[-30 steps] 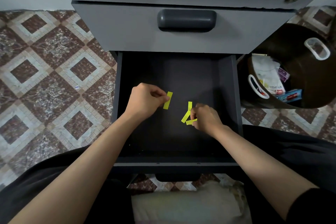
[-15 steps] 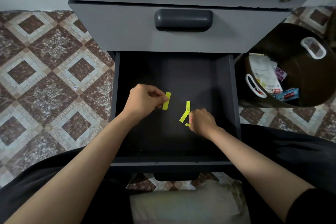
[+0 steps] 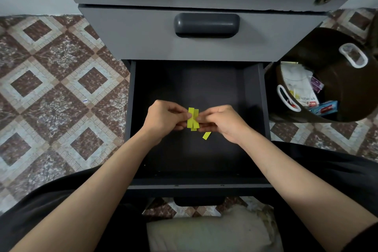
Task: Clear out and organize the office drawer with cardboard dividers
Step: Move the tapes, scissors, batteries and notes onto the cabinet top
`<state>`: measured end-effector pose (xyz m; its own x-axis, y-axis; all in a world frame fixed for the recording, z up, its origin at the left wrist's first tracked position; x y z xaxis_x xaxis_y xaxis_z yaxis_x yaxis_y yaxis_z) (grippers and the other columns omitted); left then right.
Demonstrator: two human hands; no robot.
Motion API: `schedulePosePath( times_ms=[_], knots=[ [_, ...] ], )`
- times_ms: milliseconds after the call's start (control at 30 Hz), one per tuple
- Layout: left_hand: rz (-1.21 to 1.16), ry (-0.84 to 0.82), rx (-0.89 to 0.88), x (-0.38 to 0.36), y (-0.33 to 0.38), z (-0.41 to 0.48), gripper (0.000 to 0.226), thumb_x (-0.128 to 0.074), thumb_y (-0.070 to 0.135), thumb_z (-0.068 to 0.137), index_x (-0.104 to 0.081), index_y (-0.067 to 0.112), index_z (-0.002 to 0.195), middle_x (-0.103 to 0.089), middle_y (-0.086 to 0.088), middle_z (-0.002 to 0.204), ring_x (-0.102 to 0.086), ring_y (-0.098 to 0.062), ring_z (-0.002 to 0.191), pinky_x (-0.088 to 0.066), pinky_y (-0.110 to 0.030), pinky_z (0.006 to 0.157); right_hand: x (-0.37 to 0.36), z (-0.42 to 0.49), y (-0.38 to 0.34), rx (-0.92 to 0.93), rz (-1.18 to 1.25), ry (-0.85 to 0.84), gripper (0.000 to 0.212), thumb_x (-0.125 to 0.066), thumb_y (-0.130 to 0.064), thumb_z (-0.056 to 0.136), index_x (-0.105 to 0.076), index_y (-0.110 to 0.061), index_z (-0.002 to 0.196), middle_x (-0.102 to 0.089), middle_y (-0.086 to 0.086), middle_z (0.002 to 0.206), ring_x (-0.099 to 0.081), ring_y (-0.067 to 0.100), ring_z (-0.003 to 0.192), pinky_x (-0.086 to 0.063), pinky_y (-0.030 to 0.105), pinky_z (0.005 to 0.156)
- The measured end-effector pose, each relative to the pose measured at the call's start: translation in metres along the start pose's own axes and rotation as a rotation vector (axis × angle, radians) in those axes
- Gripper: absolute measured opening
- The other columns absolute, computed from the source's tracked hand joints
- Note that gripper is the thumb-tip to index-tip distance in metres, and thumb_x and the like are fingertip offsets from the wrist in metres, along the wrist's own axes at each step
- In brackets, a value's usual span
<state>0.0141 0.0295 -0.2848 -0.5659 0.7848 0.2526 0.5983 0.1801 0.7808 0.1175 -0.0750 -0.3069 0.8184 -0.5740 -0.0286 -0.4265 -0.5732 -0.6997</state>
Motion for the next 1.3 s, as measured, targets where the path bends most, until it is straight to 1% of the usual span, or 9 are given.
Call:
schedulePosePath(
  times_ms=[467, 633, 767, 833, 900, 1000, 1067, 1167, 1300],
  knots=[
    [-0.041, 0.061, -0.009, -0.002, 0.001, 0.000, 0.010, -0.072, 0.007, 0.078, -0.064, 0.012, 0.075, -0.066, -0.007, 0.079, -0.066, -0.017, 0.073, -0.055, -0.017, 0.057, -0.005, -0.002, -0.003, 0.034, -0.033, -0.019, 0.007, -0.061, -0.001, 0.086, -0.067, -0.006, 0.087, -0.068, 0.009, 0.078, -0.066, 0.018, 0.066, -0.058, 0.026, 0.064],
    [-0.168, 0.055, 0.037, -0.002, -0.001, 0.001, 0.027, -0.072, 0.001, 0.078, -0.058, 0.006, 0.100, -0.066, -0.008, 0.076, -0.067, -0.018, 0.069, -0.058, -0.022, 0.062, -0.003, -0.001, -0.004, 0.070, -0.021, 0.025, 0.013, -0.064, 0.002, 0.083, -0.066, -0.010, 0.078, -0.065, 0.003, 0.069, -0.061, 0.010, 0.060, -0.051, 0.018, 0.055],
    [-0.154, 0.071, 0.050, -0.001, -0.001, 0.002, 0.008, -0.069, -0.001, 0.080, -0.065, 0.005, 0.084, -0.063, -0.006, 0.074, -0.064, -0.014, 0.067, -0.057, -0.019, 0.061, -0.001, 0.002, -0.002, 0.037, 0.074, -0.012, 0.013, -0.059, 0.004, 0.086, -0.067, -0.005, 0.081, -0.068, 0.010, 0.075, -0.066, 0.015, 0.061, -0.056, 0.021, 0.057],
    [-0.154, 0.087, 0.054, 0.001, -0.001, 0.003, 0.014, -0.068, -0.001, 0.081, -0.062, 0.010, 0.076, -0.062, -0.005, 0.072, -0.063, -0.013, 0.066, -0.056, -0.019, 0.060, 0.020, 0.011, 0.008, -0.007, -0.115, 0.165, 0.016, -0.058, 0.003, 0.087, -0.066, -0.006, 0.078, -0.066, 0.015, 0.083, -0.062, 0.018, 0.059, -0.055, 0.024, 0.053],
    [-0.159, 0.077, 0.053, 0.001, -0.002, 0.004, 0.014, -0.067, -0.001, 0.082, -0.062, 0.011, 0.077, -0.063, -0.005, 0.073, -0.063, -0.013, 0.066, -0.055, -0.020, 0.060, 0.044, 0.018, 0.017, -0.039, -0.513, 0.344, 0.007, -0.069, -0.009, 0.083, -0.066, -0.007, 0.078, -0.063, 0.013, 0.087, -0.059, 0.019, 0.064, -0.049, 0.027, 0.053],
    [-0.159, 0.068, 0.049, 0.002, -0.001, 0.004, 0.009, -0.067, 0.000, 0.082, -0.063, 0.009, 0.082, -0.063, -0.005, 0.073, -0.063, -0.014, 0.067, -0.055, -0.023, 0.062, 0.050, 0.019, 0.036, -0.138, -0.900, 0.346, 0.043, -0.079, -0.043, 0.071, -0.059, -0.008, 0.086, -0.056, 0.006, 0.087, -0.056, 0.021, 0.079, -0.039, 0.025, 0.055],
    [-0.162, 0.066, 0.040, 0.002, 0.000, 0.004, 0.013, -0.067, 0.000, 0.082, -0.062, 0.012, 0.078, -0.063, -0.004, 0.073, -0.063, -0.014, 0.066, -0.056, -0.023, 0.062, 0.045, 0.018, 0.042, -0.113, -0.963, 0.349, 0.057, -0.076, -0.052, 0.068, -0.055, -0.008, 0.098, -0.057, 0.006, 0.094, -0.059, 0.023, 0.089, -0.040, 0.027, 0.058],
    [-0.169, 0.059, 0.038, 0.002, 0.001, 0.003, 0.017, -0.067, -0.001, 0.081, -0.061, 0.014, 0.076, -0.063, -0.004, 0.072, -0.063, -0.014, 0.065, -0.057, -0.022, 0.062, 0.043, 0.022, 0.042, -0.050, -1.016, 0.406, 0.066, -0.077, -0.049, 0.069, -0.051, -0.007, 0.114, -0.059, 0.010, 0.112, -0.060, 0.027, 0.102, -0.045, 0.032, 0.070],
    [-0.162, 0.057, 0.043, 0.001, 0.000, 0.004, 0.010, -0.068, -0.001, 0.081, -0.064, 0.008, 0.081, -0.063, -0.005, 0.073, -0.063, -0.015, 0.066, -0.057, -0.025, 0.065, 0.042, 0.026, 0.041, 0.006, -0.959, 0.388, 0.045, -0.078, -0.031, 0.075, -0.057, -0.007, 0.108, -0.058, 0.010, 0.113, -0.059, 0.025, 0.100, -0.041, 0.028, 0.070]
  ],
)
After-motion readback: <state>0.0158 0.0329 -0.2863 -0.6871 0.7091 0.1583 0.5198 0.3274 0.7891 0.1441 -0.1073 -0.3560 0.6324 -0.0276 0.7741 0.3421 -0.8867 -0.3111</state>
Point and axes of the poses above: each hand's wrist, its own z-axis towards the middle knuckle, its own x-axis out of the back of the hand, y = z × x, the point moved 8 cm from there along z, towards the middle knuckle
